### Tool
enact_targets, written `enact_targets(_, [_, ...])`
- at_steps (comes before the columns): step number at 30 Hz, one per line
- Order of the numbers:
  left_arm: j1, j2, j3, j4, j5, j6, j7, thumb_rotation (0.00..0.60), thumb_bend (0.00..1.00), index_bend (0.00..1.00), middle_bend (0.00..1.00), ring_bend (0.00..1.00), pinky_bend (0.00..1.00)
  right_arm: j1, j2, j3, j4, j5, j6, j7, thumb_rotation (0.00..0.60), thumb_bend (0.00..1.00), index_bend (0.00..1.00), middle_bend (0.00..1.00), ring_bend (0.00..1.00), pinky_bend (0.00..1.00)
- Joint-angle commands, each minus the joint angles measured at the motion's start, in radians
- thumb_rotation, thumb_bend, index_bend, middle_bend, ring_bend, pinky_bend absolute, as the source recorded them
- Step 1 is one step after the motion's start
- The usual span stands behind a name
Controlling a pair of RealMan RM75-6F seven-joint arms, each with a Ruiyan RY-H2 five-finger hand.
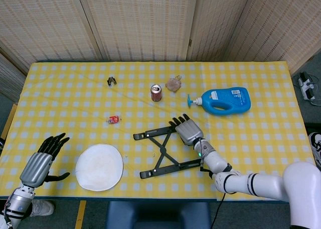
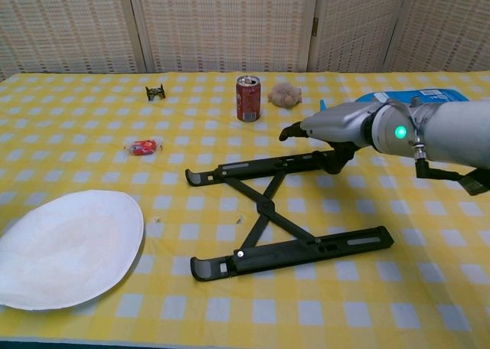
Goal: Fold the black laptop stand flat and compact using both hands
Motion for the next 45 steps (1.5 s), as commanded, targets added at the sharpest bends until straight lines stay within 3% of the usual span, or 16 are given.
enact_targets(1, [0.005, -0.003, 0.004, 0.005, -0.003, 0.002, -0.005, 0.600, 0.13, 0.01, 0.01, 0.00, 0.00, 0.045, -0.049, -0.017, 0.055, 0.067, -0.013, -0.022, 0.600, 0.87, 0.00, 0.09, 0.08, 0.02])
enact_targets(10, [0.010, -0.010, 0.010, 0.028, -0.004, 0.004, -0.031, 0.600, 0.13, 0.01, 0.01, 0.00, 0.00, 0.083, -0.107, -0.037, 0.120, 0.089, -0.035, 0.009, 0.600, 0.87, 0.00, 0.12, 0.08, 0.02])
enact_targets(24, [0.018, -0.014, 0.017, 0.043, 0.004, 0.018, -0.054, 0.600, 0.13, 0.00, 0.01, 0.00, 0.00, 0.072, -0.096, -0.069, 0.010, -0.059, -0.049, 0.111, 0.600, 0.87, 0.00, 0.16, 0.10, 0.02])
enact_targets(29, [0.021, -0.013, 0.017, 0.044, 0.005, 0.024, -0.058, 0.600, 0.13, 0.00, 0.01, 0.00, 0.00, 0.047, -0.078, -0.082, -0.005, -0.172, 0.018, 0.130, 0.600, 0.87, 0.00, 0.15, 0.10, 0.02])
enact_targets(31, [0.021, -0.013, 0.018, 0.044, 0.004, 0.023, -0.059, 0.600, 0.13, 0.00, 0.01, 0.00, 0.00, 0.031, -0.081, -0.088, 0.006, -0.215, 0.067, 0.126, 0.600, 0.80, 0.00, 0.13, 0.09, 0.02])
enact_targets(33, [0.021, -0.014, 0.019, 0.044, 0.004, 0.020, -0.060, 0.600, 0.13, 0.00, 0.01, 0.00, 0.00, 0.014, -0.089, -0.091, 0.017, -0.245, 0.110, 0.126, 0.600, 0.62, 0.00, 0.10, 0.08, 0.02])
enact_targets(35, [0.019, -0.016, 0.018, 0.045, 0.005, 0.019, -0.062, 0.600, 0.13, 0.00, 0.01, 0.00, 0.00, -0.002, -0.095, -0.087, 0.019, -0.270, 0.139, 0.139, 0.600, 0.52, 0.00, 0.09, 0.07, 0.02])
enact_targets(42, [-0.003, 0.000, 0.007, 0.046, 0.022, 0.014, -0.063, 0.600, 0.13, 0.00, 0.01, 0.00, 0.00, -0.066, 0.018, -0.123, -0.132, -0.397, 0.201, 0.182, 0.600, 0.48, 0.00, 0.09, 0.08, 0.02])
enact_targets(45, [-0.032, 0.012, -0.005, 0.036, 0.052, 0.007, -0.058, 0.600, 0.13, 0.00, 0.01, 0.00, 0.00, -0.102, 0.089, -0.156, -0.224, -0.454, 0.233, 0.192, 0.600, 0.42, 0.00, 0.09, 0.08, 0.02])
